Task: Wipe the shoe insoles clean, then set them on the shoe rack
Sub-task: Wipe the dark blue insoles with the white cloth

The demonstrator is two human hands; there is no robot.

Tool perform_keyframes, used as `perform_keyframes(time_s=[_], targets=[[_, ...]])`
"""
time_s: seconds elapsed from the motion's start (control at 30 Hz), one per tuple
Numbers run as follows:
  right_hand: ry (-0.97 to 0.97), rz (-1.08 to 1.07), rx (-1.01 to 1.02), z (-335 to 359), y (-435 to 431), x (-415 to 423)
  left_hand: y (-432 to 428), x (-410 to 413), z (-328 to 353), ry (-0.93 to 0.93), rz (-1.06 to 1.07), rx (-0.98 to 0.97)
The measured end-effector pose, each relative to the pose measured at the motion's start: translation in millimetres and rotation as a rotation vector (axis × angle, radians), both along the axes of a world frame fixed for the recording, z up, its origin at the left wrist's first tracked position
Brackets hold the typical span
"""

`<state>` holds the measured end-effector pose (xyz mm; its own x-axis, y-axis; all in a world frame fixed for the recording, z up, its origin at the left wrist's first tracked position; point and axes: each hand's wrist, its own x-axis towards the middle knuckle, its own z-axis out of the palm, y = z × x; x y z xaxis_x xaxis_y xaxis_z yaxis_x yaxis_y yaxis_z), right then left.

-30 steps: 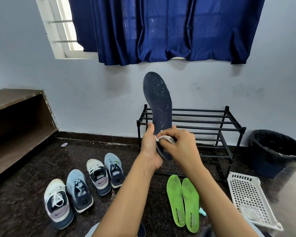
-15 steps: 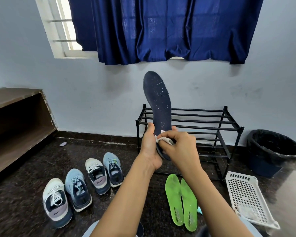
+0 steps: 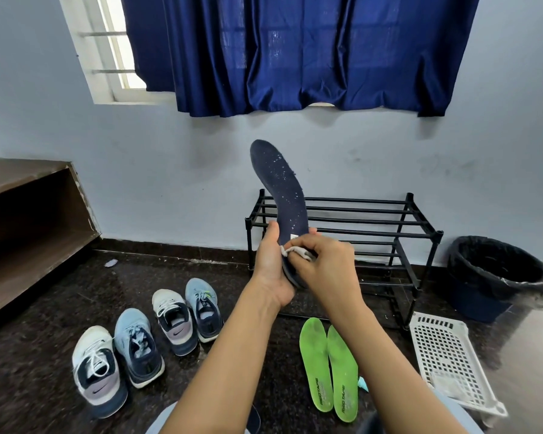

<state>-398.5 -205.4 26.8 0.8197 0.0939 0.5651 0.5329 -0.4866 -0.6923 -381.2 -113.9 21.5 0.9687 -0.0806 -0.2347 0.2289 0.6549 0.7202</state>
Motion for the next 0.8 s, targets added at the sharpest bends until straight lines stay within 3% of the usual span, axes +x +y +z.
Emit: perform_keyframes(time_s=[0.17, 0.37, 0.57, 0.8], targets=[[-0.051, -0.078, 0.034, 6.3, 0.0, 11.9, -9.1, -1.5, -3.7, 0.002, -0.003, -0.011], [0.058, 0.018, 0.064, -1.7, -1.1, -3.4, 0.3, 4.4, -2.8, 0.025, -0.004, 0.006], [-0.039, -0.069, 0.074, 7.8, 3.2, 9.0, -7.6, -2.7, -3.3, -0.004, -0.010, -0.019], [0.053, 0.132, 0.016, 2.0, -5.0, -4.3, 3.8, 0.7, 4.2, -0.017, -0.007, -0.015]])
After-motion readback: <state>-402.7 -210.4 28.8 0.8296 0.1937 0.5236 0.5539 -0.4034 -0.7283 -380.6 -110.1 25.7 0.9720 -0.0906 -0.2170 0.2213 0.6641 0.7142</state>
